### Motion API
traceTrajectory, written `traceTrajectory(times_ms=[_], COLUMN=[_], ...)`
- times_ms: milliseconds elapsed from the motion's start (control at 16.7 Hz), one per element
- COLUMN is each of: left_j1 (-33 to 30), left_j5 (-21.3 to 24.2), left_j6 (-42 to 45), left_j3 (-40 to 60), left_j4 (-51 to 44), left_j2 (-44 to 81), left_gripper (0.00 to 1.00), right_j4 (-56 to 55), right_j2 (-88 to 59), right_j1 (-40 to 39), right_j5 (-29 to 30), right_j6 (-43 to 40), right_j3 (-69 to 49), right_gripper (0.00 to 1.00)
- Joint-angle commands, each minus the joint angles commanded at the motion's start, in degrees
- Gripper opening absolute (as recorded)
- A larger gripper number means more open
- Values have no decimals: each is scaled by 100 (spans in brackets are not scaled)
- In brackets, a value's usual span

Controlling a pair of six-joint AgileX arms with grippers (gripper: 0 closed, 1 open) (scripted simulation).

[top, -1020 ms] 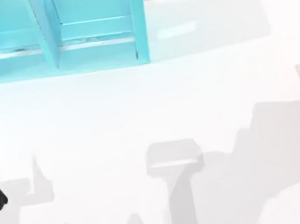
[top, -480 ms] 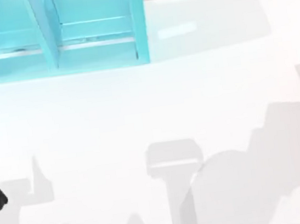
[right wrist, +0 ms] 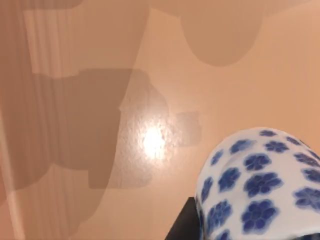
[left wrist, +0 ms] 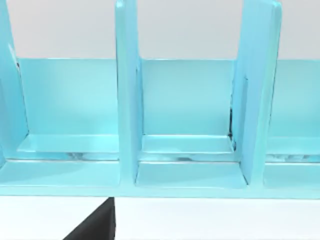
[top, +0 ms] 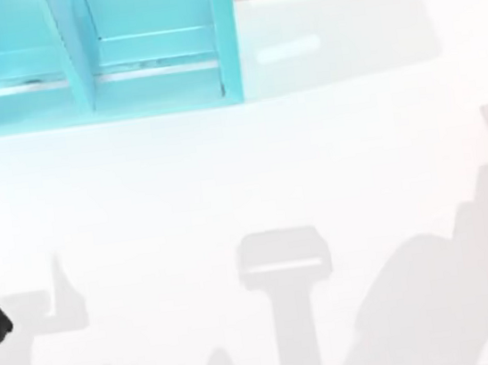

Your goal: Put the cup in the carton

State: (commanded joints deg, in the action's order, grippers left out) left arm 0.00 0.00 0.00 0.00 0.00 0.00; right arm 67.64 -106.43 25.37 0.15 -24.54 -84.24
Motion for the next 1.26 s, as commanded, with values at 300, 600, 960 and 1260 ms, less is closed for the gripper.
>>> traceTrajectory(times_ms=[300,600,960,1260], left_j1=[0,0,0,0], left_j5=[0,0,0,0], left_j6=[0,0,0,0], left_j3=[0,0,0,0], left_j4=[0,0,0,0], left_j2=[0,0,0,0], left_gripper=[100,100,100,100], right_j4=[0,0,0,0], right_j2=[0,0,0,0], right_j1=[0,0,0,0], right_j5=[0,0,0,0], right_j6=[0,0,0,0], right_j3=[0,0,0,0], right_gripper=[23,60,100,100])
